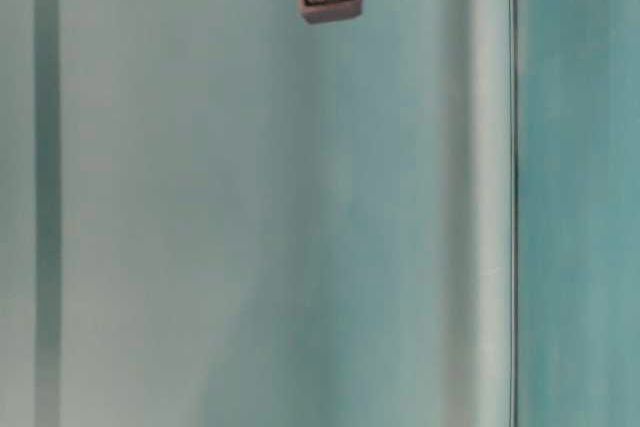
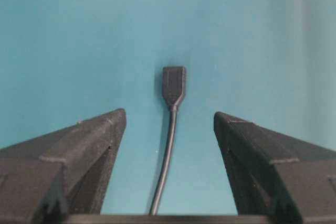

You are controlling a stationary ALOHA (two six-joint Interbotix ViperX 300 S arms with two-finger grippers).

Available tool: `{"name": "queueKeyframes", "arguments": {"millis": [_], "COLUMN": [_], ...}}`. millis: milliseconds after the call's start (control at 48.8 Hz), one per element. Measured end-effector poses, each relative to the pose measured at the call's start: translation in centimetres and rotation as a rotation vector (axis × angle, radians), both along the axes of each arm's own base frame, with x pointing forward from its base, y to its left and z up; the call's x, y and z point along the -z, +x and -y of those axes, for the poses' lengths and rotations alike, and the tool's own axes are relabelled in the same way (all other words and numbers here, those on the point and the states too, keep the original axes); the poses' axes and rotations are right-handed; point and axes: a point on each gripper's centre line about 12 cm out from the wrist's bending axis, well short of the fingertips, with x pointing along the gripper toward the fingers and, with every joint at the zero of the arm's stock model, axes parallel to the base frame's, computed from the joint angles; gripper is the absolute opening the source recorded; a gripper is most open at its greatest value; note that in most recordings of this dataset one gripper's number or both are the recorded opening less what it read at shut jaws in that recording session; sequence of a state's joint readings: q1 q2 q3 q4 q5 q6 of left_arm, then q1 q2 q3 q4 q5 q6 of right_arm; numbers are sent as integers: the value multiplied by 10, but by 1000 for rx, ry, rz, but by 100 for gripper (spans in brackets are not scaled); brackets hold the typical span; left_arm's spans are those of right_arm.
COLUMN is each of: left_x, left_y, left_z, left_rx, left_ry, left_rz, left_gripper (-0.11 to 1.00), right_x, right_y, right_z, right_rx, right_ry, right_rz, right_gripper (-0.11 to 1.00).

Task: Insert the USB using both arms.
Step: 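Lower the right gripper around the USB-A male plug and close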

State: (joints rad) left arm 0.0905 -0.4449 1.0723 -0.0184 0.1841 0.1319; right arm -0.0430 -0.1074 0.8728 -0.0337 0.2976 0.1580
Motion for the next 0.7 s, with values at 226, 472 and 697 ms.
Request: {"name": "queueKeyframes", "arguments": {"millis": [226, 472, 697], "left_x": [5, 6, 6], "left_y": [5, 5, 5], "left_z": [-1, -1, -1], "left_rx": [25, 29, 41], "left_ry": [25, 30, 42], "left_rz": [-1, -1, -4], "left_gripper": [84, 84, 84], "right_x": [11, 17, 24], "right_y": [5, 10, 9], "right_z": [1, 2, 7], "right_rx": [19, 25, 38], "right_ry": [10, 12, 13], "right_rz": [-35, -51, -73], "right_gripper": [56, 55, 55]}}
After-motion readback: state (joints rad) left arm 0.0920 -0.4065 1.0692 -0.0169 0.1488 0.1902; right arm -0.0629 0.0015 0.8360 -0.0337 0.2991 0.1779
